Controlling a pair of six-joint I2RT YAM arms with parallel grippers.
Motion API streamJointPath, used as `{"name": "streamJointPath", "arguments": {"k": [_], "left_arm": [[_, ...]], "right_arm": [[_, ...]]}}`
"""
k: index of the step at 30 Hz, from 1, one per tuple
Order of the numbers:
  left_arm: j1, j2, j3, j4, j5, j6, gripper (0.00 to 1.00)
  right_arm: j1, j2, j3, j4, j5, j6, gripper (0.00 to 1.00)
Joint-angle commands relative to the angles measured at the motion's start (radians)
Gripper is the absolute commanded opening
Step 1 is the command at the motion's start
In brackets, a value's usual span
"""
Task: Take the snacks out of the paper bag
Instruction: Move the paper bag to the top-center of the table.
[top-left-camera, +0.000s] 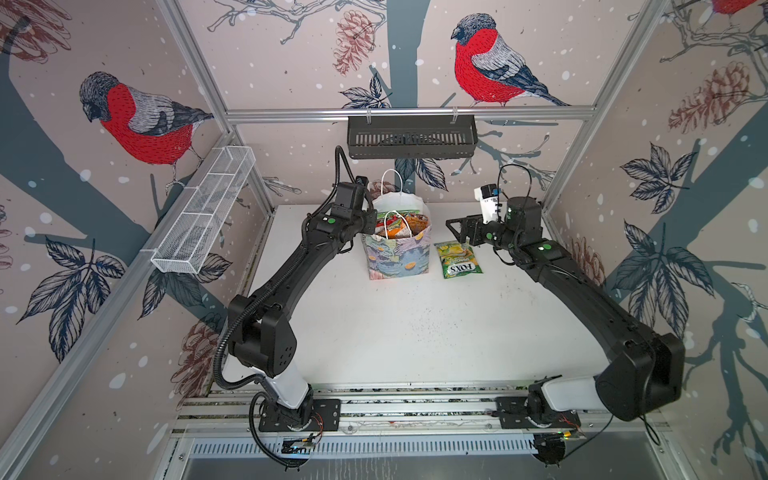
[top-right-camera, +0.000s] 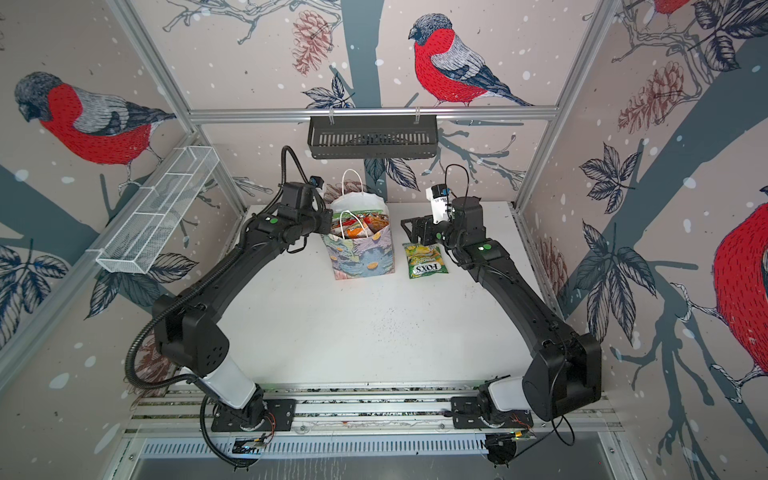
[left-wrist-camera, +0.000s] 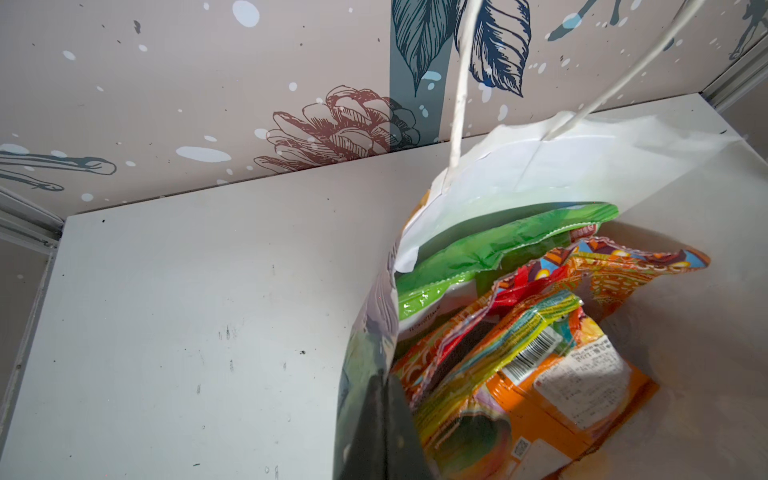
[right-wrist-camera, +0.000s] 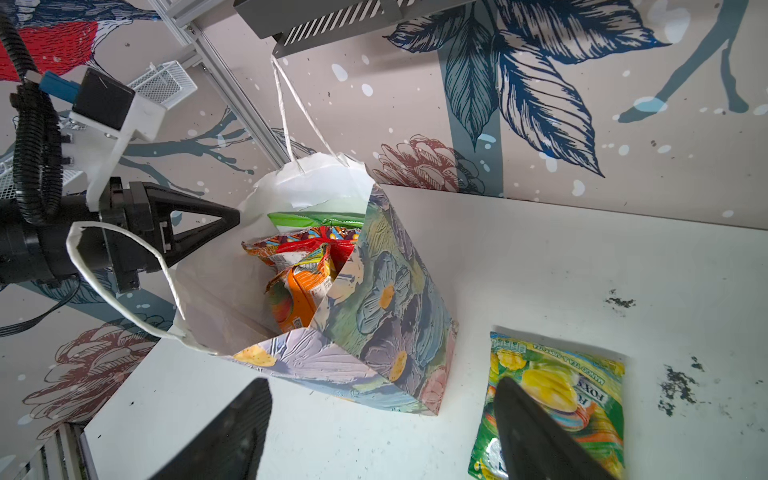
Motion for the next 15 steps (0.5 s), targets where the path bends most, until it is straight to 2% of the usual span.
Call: {"name": "streamJointPath", "arguments": {"k": [1, 3, 5, 8, 13, 15], "left_arm": [[0.002, -0.023, 0.003, 0.022, 0.012, -0.005, 0.00], [0.002, -0.038, 0.005, 0.024, -0.010, -0.010, 0.00], [0.003, -0.059, -0.006, 0.055, -0.027, -0.008, 0.27], [0.003, -0.071, 0.003, 0.074, -0.040, -0.004, 0.43], [0.004, -0.033, 0.072, 0.017, -0.068, 0.013, 0.48], [0.005, 0.000, 0.119, -0.027, -0.069, 0.019, 0.54]], "right_arm": [[0.009, -0.001, 0.009, 0.021, 0.013, 0.010, 0.85], [0.015, -0.002, 0.009, 0.017, 0.016, 0.010, 0.86], [0.018, -0.004, 0.006, 0.016, 0.023, 0.009, 0.90], [0.023, -0.004, 0.005, 0.018, 0.028, 0.006, 0.91], [0.023, -0.004, 0.005, 0.018, 0.032, 0.004, 0.91], [0.023, -0.002, 0.009, 0.014, 0.033, 0.001, 0.91]]}}
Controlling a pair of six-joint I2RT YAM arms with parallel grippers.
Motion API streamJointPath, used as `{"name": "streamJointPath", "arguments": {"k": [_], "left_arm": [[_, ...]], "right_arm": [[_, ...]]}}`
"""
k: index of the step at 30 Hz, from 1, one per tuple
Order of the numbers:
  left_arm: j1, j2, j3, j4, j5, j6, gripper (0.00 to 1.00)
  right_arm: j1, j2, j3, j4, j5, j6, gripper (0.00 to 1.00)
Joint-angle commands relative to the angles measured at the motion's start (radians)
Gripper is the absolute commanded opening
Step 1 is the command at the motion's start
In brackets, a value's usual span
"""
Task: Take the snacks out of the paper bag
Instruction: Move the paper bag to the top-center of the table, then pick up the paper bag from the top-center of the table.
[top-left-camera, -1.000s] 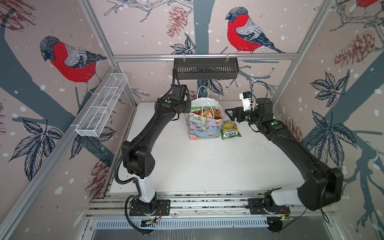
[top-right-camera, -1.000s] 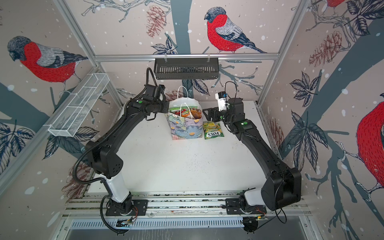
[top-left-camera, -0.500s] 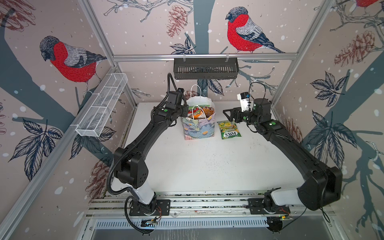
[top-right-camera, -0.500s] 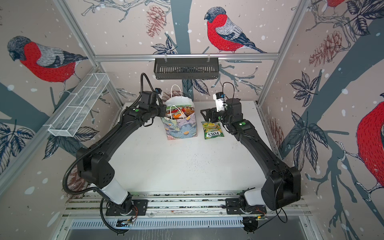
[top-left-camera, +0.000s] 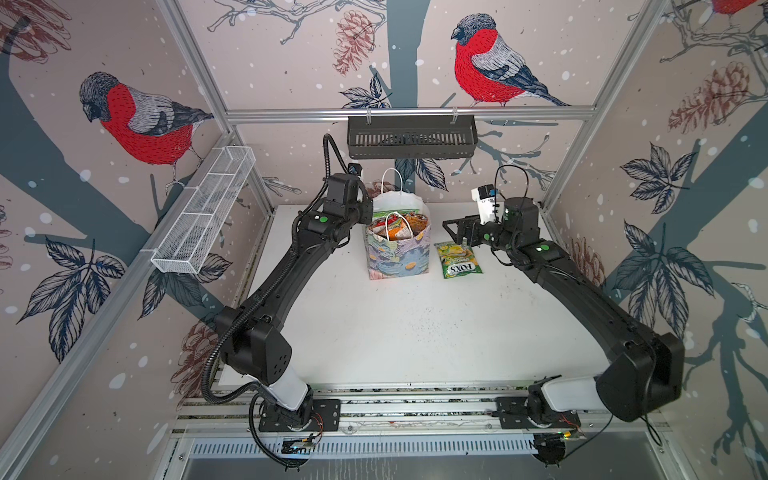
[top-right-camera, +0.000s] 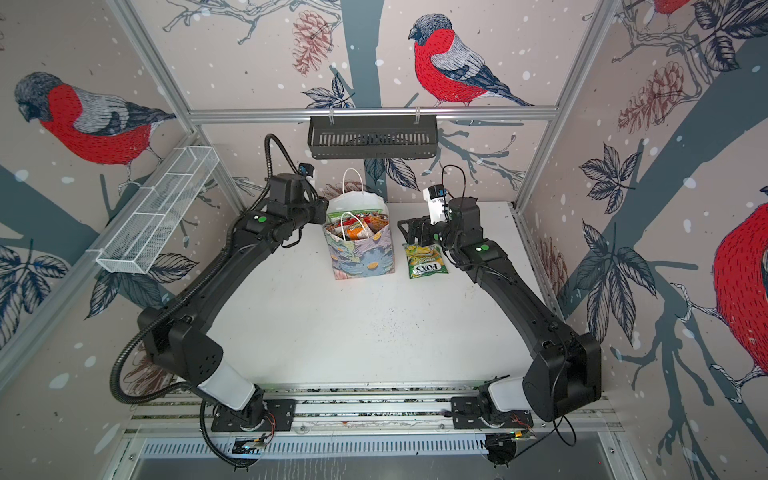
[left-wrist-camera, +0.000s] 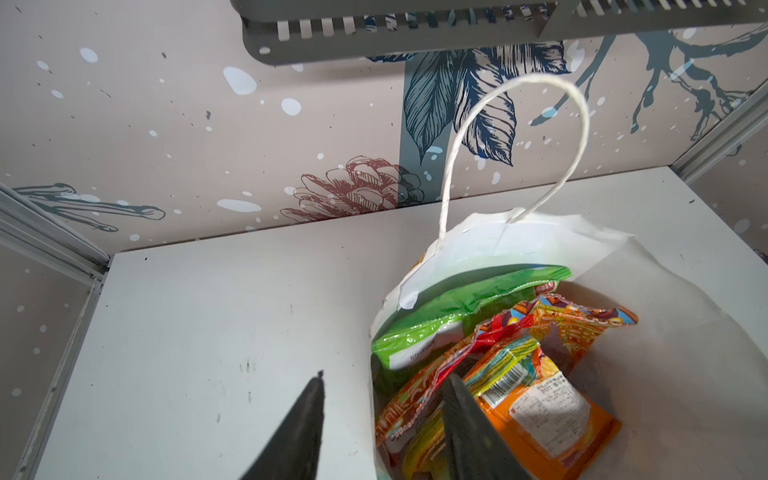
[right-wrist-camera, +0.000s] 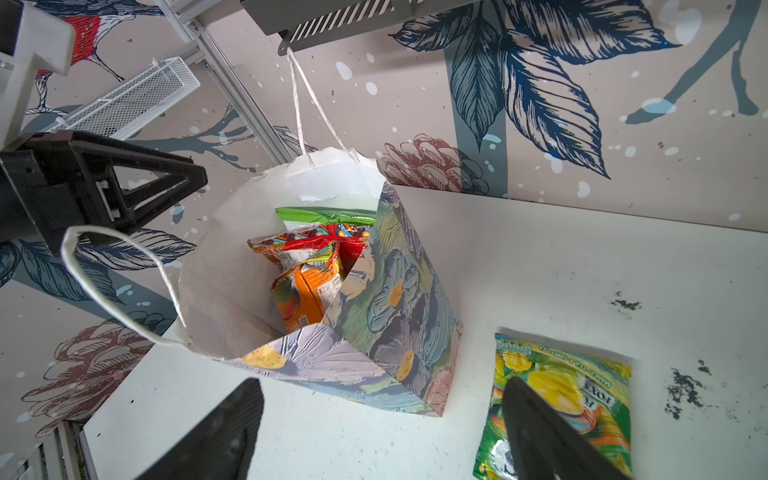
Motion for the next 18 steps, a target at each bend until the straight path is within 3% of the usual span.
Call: {"name": "streamJointPath", "arguments": {"k": [1, 3, 18], "left_arm": [[0.005, 0.052, 0.077, -0.079, -0.027, 0.020, 0.55], [0.006, 0.096, 0.141, -0.133, -0.019, 0.022, 0.60], [0.021, 0.274, 0.338, -0.244, 0.033, 0.082, 0.59]], "right_arm": [[0.002, -0.003, 0.011, 0.013, 0.010, -0.002, 0.91], [0.001, -0.006, 0.010, 0.012, 0.011, -0.003, 0.91], [-0.011, -0.022, 0.009, 0.005, 0.017, -0.010, 0.91]]}}
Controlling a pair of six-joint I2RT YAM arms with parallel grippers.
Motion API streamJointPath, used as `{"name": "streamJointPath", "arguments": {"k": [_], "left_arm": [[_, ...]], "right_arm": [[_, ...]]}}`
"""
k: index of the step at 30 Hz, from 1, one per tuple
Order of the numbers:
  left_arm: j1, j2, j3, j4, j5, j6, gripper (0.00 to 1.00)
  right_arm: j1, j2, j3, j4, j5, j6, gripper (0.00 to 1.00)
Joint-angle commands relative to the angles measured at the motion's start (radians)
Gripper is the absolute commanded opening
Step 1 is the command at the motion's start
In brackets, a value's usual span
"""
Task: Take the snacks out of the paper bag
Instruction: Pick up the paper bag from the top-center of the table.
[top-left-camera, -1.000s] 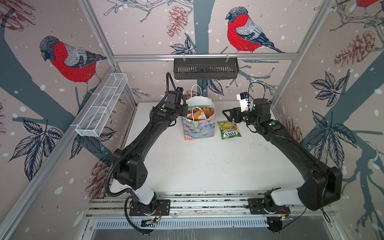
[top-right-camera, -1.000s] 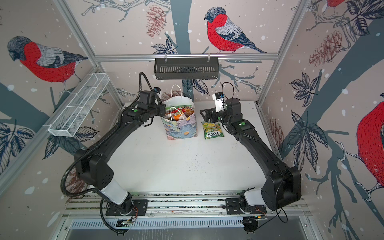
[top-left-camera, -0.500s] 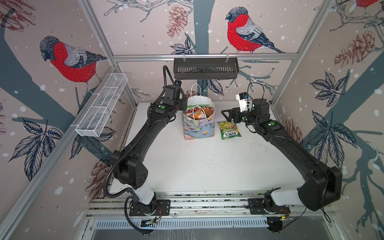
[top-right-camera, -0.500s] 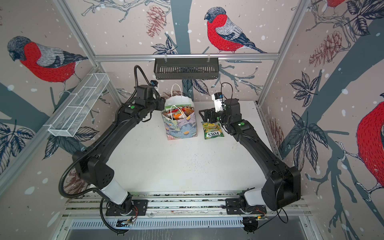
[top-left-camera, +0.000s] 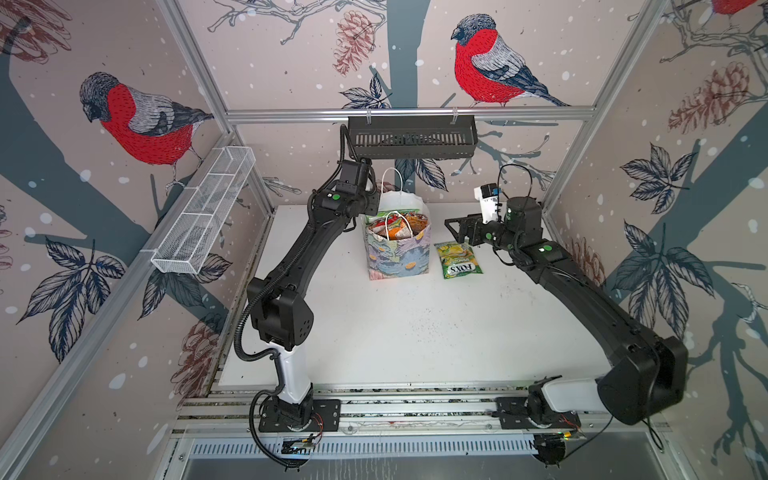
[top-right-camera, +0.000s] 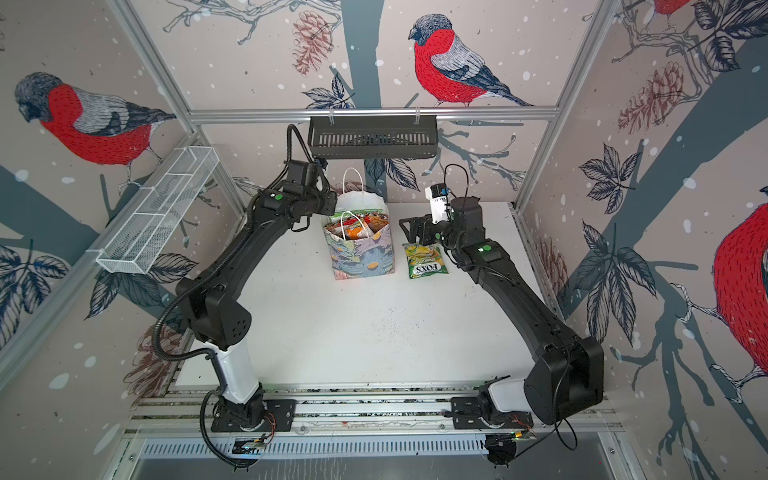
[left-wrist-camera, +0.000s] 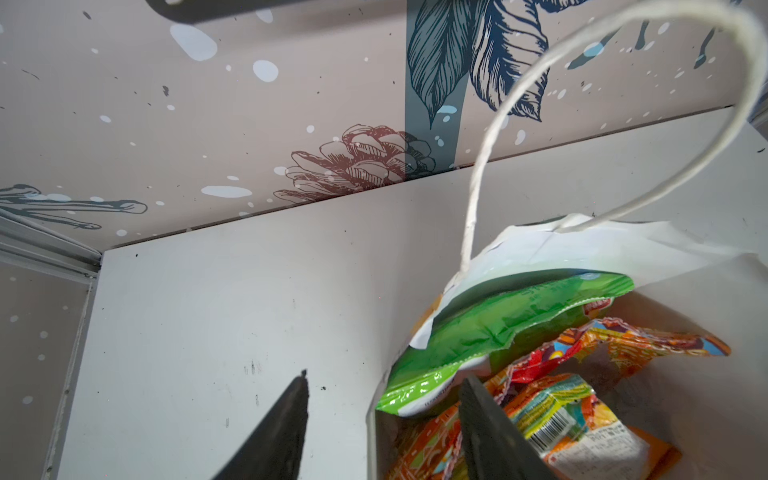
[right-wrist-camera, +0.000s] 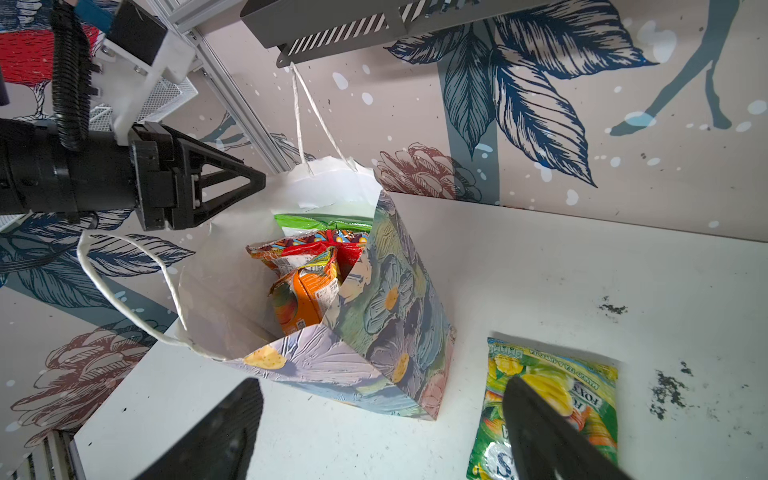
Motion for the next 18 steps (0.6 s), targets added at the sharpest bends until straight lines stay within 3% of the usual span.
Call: {"name": "streamJointPath", "arguments": {"k": [1, 6, 8, 13, 18], "left_arm": [[0.008, 0.020, 0.015, -0.017, 0.008, 0.035, 0.60], [0.022, 0.054, 0.034, 0.008, 0.030, 0.059, 0.57], [0.026, 0.071, 0.048, 0.007, 0.056, 0.068, 0.50], [0.027, 0.122, 0.096, -0.026, 0.132, 0.107, 0.14], [0.026, 0.129, 0.102, -0.045, 0.183, 0.135, 0.00]], "right_arm": [[0.000, -0.007, 0.005, 0.009, 0.007, -0.007, 0.91], [-0.003, -0.004, 0.001, 0.011, 0.007, -0.006, 0.91], [-0.004, -0.004, -0.002, 0.013, 0.007, -0.006, 0.91], [-0.004, 0.002, 0.003, 0.008, 0.008, -0.006, 0.91], [-0.005, 0.001, 0.014, -0.002, 0.007, -0.005, 0.90]]}}
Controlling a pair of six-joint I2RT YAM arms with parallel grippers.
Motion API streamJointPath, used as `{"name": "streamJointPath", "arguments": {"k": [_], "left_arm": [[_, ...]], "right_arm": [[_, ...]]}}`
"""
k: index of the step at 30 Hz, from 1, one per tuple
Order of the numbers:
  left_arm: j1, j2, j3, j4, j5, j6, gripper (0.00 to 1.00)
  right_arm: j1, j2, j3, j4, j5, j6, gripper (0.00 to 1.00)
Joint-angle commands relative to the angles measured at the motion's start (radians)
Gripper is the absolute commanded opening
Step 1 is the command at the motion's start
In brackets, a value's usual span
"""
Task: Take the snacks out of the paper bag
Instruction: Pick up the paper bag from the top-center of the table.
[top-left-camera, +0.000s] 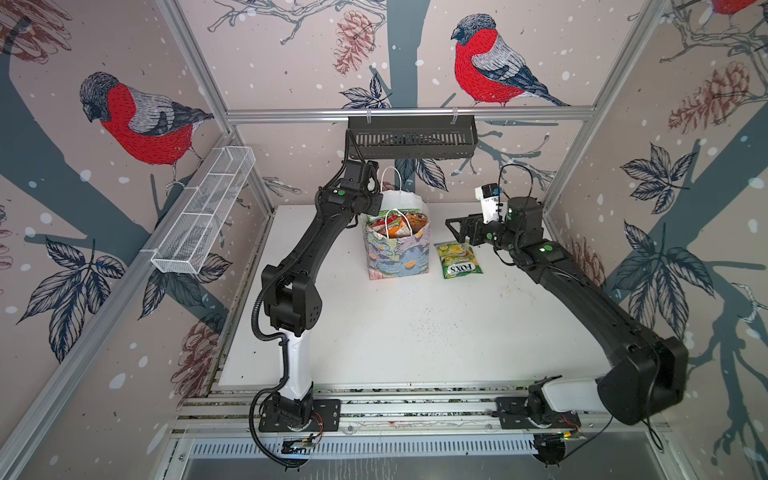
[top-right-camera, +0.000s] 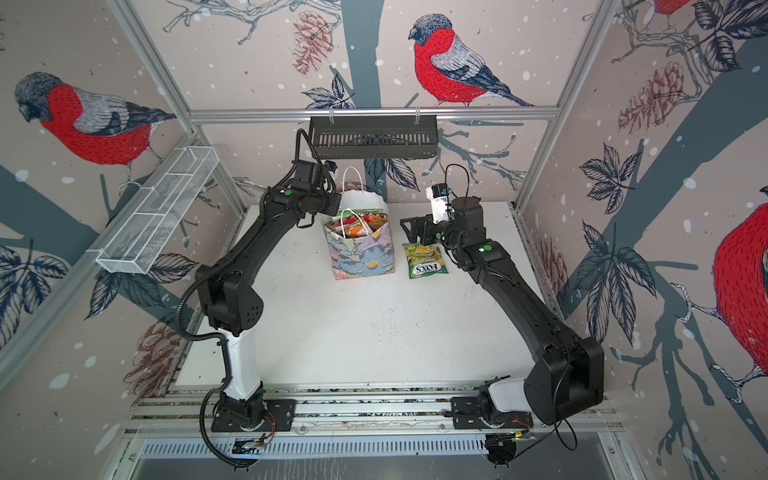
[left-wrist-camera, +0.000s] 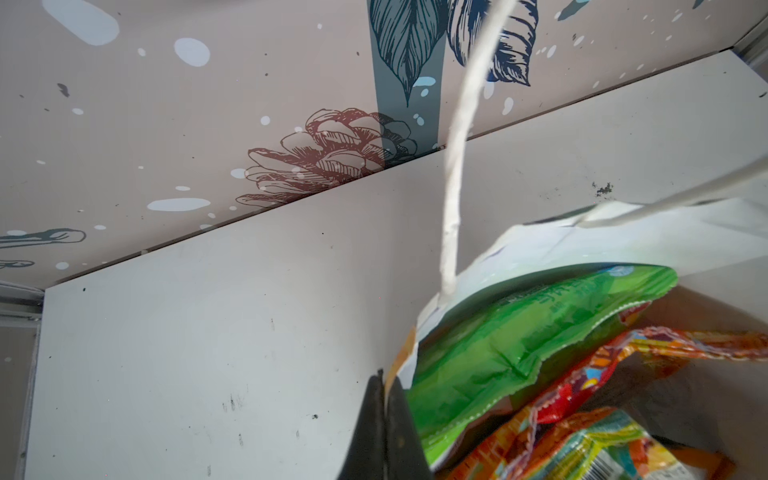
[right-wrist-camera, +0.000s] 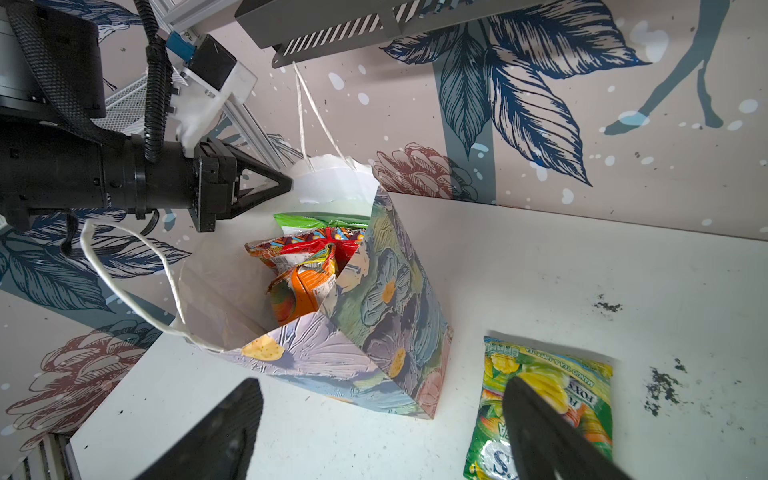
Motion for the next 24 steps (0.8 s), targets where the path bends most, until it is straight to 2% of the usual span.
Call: {"name": "streamJointPath", "arguments": {"k": [1, 6, 10, 13, 15, 21, 24], "left_arm": [[0.001, -0.002, 0.009, -0.044, 0.061, 0.034, 0.00], [-0.001, -0.062, -0.053, -0.043, 0.151, 0.059, 0.00], [-0.014, -0.218, -0.307, 0.144, 0.222, 0.083, 0.00], [-0.023, -0.337, -0.473, 0.279, 0.250, 0.074, 0.00], [-0.035, -0.387, -0.526, 0.293, 0.240, 0.068, 0.00], [-0.115, -0.487, -0.642, 0.330, 0.139, 0.087, 0.00], [-0.145, -0.524, -0.688, 0.355, 0.115, 0.077, 0.00]], "right_arm": [[-0.002, 0.001, 0.018, -0.005, 0.001, -0.006, 0.90], [0.006, -0.003, 0.062, -0.036, -0.029, -0.020, 0.81], [0.026, -0.006, 0.096, -0.066, -0.054, -0.034, 0.71], [0.066, -0.002, 0.114, -0.088, -0.057, -0.045, 0.60], [0.110, 0.001, 0.125, -0.104, -0.050, -0.060, 0.49], [0.231, 0.024, 0.147, -0.116, 0.001, -0.109, 0.48], [0.265, 0.042, 0.143, -0.122, 0.057, -0.134, 0.42]]}}
